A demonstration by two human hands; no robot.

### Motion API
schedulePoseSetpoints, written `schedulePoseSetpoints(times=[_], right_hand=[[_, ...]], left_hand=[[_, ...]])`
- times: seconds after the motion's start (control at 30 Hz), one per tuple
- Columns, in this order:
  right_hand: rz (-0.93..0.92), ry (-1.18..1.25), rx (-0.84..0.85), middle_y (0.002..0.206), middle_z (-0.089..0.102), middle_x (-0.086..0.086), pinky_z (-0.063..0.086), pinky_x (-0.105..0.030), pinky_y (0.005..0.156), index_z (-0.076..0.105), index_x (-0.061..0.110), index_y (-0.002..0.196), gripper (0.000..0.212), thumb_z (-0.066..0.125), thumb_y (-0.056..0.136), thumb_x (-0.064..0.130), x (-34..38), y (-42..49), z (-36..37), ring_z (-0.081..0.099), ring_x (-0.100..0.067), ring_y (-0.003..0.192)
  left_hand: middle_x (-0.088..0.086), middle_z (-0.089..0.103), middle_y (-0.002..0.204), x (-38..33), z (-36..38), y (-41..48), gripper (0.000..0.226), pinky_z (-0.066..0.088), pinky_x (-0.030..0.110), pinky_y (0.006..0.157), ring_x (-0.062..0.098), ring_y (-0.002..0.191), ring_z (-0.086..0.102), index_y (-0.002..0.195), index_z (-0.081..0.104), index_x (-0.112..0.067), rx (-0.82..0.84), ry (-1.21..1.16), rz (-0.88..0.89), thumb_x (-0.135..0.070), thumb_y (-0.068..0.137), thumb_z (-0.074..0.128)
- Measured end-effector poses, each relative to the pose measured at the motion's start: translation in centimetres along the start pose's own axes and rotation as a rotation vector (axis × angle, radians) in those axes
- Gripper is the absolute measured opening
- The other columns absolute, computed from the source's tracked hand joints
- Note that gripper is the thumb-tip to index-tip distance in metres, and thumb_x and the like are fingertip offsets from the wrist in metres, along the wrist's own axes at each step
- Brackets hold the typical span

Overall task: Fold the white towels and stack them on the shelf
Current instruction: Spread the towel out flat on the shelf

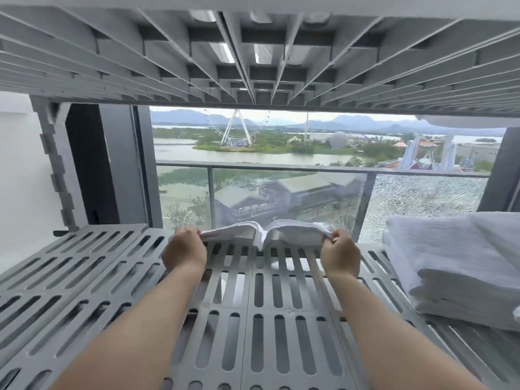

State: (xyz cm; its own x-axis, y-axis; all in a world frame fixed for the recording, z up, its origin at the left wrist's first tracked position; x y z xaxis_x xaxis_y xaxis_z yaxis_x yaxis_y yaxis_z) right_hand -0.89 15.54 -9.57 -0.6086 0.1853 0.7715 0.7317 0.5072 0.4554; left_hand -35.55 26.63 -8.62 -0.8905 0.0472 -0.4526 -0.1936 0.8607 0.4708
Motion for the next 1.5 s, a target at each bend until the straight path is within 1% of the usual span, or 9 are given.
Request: schedulePoseSetpoints(times=[0.17,0.33,0.5,0.7,0.77,0.93,1.13,1.33,1.5], right_hand=[[0.472,0.729,-0.121,0.078,0.073,-0.01,0.059,-0.036,0.048,0.053,0.011,0.101,0.006,0.048,0.1,0.008,-3.7,0.3,-4.0,0.073,-0.024,0.054],[0.068,0.479,0.618,0.09,0.073,-0.019,0.062,-0.045,0.056,0.055,0.008,0.093,0.005,0.06,0.094,0.005,0.2,-4.4,-1.4,0.075,-0.03,0.071],[0.49,0.457,-0.252,0.106,0.07,-0.019,0.056,-0.035,0.08,0.057,0.006,0.107,0.013,0.055,0.095,0.01,-3.5,-0.4,-7.8,0.069,-0.035,0.09],[-0.554,-0.003,0.972,0.075,0.056,0.002,0.042,-0.029,0.063,0.057,0.019,0.082,0.009,0.064,0.086,0.015,9.7,-9.8,2.8,0.05,-0.018,0.071],[-0.564,-0.001,0.844,0.082,0.061,-0.006,0.043,-0.032,0.067,0.06,0.011,0.088,0.005,0.061,0.092,0.015,9.5,-7.1,2.6,0.056,-0.025,0.076],[0.562,0.371,-0.287,0.113,0.068,-0.026,0.046,-0.038,0.082,0.058,-0.005,0.117,0.028,0.049,0.097,0.013,0.6,2.3,-4.1,0.064,-0.042,0.107],[-0.301,0.186,0.621,0.092,0.068,-0.004,0.05,-0.032,0.077,0.062,0.017,0.099,0.006,0.063,0.095,0.021,9.0,-2.9,5.9,0.063,-0.021,0.085],[0.188,0.243,0.023,0.088,0.07,-0.006,0.04,-0.028,0.061,0.059,0.018,0.089,0.019,0.064,0.095,0.035,0.5,1.2,-0.7,0.063,-0.026,0.078],[0.169,0.396,0.036,0.082,0.075,-0.011,0.061,-0.043,0.056,0.056,0.014,0.098,0.009,0.058,0.1,0.023,-2.0,1.3,-5.1,0.075,-0.03,0.066]], left_hand=[[0.015,0.05,0.12,3.8,-3.5,-1.4,0.027,0.044,0.042,0.075,0.036,0.09,0.057,0.113,0.066,-0.02,-0.081,-0.164,-0.307,-0.018,0.1,0.042],[0.015,0.044,0.129,2.7,-4.5,-4.6,0.03,0.046,0.047,0.089,0.04,0.106,0.058,0.119,0.064,-0.014,-0.002,-0.094,-0.291,-0.022,0.102,0.04],[0.01,0.048,0.119,3.2,-4.6,-6.4,0.028,0.043,0.038,0.07,0.028,0.089,0.056,0.109,0.07,-0.019,0.061,0.032,-0.125,-0.02,0.1,0.044],[0.004,0.054,0.118,1.5,-3.5,-6.6,0.03,0.044,0.034,0.073,0.025,0.096,0.055,0.105,0.067,-0.026,0.134,0.096,0.045,-0.014,0.096,0.041],[0.003,0.056,0.118,2.8,-3.6,-5.4,0.03,0.046,0.035,0.076,0.024,0.099,0.055,0.105,0.068,-0.026,0.123,0.083,0.049,-0.016,0.096,0.042],[0.002,0.054,0.117,2.8,-3.2,-3.8,0.027,0.043,0.034,0.07,0.023,0.096,0.054,0.107,0.068,-0.027,0.133,0.062,0.077,-0.017,0.097,0.044],[0.001,0.055,0.112,2.5,-2.0,-2.4,0.025,0.045,0.033,0.067,0.022,0.087,0.055,0.099,0.066,-0.031,0.161,0.016,0.064,-0.019,0.098,0.044],[0.002,0.06,0.11,3.1,-1.7,-1.6,0.024,0.05,0.036,0.067,0.025,0.089,0.057,0.101,0.066,-0.032,0.113,0.04,0.103,-0.022,0.099,0.044],[0.01,0.06,0.108,3.5,-5.0,-0.1,0.021,0.044,0.039,0.063,0.031,0.082,0.056,0.107,0.068,-0.022,-0.098,-0.091,0.016,-0.022,0.101,0.048]])
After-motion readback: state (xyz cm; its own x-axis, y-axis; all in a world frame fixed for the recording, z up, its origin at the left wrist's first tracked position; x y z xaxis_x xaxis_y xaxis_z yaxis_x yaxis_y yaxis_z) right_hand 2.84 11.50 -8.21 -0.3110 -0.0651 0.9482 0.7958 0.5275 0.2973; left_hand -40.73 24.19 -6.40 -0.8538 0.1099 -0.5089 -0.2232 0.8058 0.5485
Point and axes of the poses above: each hand's wrist, its own y-axis towards the middle knuckle, its own z-axis out of the palm, x = y × z, the point moved 5 cm from there along y, towards the middle knuckle
